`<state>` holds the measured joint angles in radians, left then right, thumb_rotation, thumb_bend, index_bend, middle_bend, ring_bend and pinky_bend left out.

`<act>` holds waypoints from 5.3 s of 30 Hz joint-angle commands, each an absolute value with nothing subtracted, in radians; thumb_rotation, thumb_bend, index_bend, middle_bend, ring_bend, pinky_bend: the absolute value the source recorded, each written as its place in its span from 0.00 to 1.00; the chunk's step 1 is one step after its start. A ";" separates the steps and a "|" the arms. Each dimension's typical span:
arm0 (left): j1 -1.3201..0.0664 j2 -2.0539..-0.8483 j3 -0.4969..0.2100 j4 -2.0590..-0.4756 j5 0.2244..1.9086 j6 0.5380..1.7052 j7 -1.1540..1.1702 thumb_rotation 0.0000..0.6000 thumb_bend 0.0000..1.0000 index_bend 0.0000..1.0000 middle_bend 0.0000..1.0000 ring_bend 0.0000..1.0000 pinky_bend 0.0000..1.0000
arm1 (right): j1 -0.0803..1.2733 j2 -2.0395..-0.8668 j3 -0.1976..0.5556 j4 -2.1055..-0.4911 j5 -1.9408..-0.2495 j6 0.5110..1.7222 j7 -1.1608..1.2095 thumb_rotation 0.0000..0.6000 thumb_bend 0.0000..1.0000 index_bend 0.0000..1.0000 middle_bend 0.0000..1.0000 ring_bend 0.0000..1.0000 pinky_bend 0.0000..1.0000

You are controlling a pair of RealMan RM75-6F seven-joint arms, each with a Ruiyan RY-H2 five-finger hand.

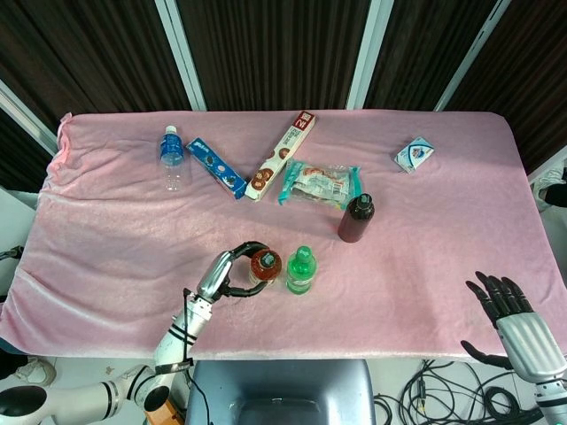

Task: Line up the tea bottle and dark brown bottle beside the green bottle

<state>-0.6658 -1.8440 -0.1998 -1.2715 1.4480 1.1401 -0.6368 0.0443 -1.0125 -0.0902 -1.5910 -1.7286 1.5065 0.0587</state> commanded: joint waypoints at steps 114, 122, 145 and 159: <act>-0.087 -1.300 0.011 -1.403 1.439 1.604 0.091 1.00 0.33 0.00 0.08 0.00 0.00 | 0.564 -1.258 0.244 -1.403 -1.235 0.778 0.331 1.00 0.33 0.00 0.00 0.00 0.03; -0.083 -1.301 0.003 -1.402 1.453 1.584 0.094 1.00 0.33 0.00 0.08 0.00 0.00 | 0.648 -1.360 0.258 -1.318 -1.170 0.677 0.347 1.00 0.33 0.00 0.00 0.00 0.05; -0.065 -1.298 -0.020 -1.402 1.473 1.570 0.081 1.00 0.33 0.00 0.08 0.00 0.00 | 0.635 -1.557 0.271 -1.220 -1.211 0.960 0.267 1.00 0.36 0.91 0.59 0.57 0.59; -0.061 -1.303 -0.025 -1.405 1.483 1.557 0.093 1.00 0.33 0.00 0.09 0.00 0.00 | 0.504 -1.435 0.142 -1.482 -1.389 1.115 0.329 1.00 0.36 0.98 0.64 0.61 0.60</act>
